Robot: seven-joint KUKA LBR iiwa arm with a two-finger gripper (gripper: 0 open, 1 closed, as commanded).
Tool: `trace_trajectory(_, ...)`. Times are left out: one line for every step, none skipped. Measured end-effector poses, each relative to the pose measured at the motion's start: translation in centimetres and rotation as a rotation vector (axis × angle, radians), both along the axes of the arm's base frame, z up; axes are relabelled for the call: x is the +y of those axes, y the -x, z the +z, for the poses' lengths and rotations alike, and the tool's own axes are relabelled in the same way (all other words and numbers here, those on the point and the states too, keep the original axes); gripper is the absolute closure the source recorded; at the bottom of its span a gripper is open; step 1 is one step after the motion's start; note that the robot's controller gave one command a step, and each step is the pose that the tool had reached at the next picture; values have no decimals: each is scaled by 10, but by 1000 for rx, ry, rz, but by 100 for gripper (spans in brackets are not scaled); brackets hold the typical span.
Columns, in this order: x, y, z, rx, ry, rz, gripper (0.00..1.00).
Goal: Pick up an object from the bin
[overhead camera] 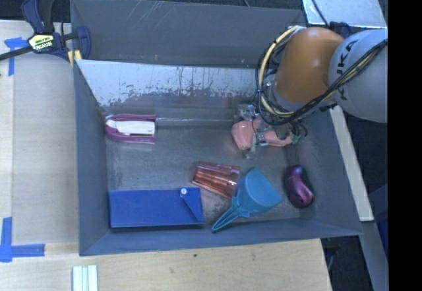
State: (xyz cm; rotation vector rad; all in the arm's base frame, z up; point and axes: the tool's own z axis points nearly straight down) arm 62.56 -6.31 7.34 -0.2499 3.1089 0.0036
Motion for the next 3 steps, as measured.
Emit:
trace_trajectory(0, 0, 0, 0, 0, -1, 100)
trace_trajectory(-2, 5, 86, 8, 1, 3, 100)
trace_trajectory(4, 2, 121, 8, -1, -17, 100)
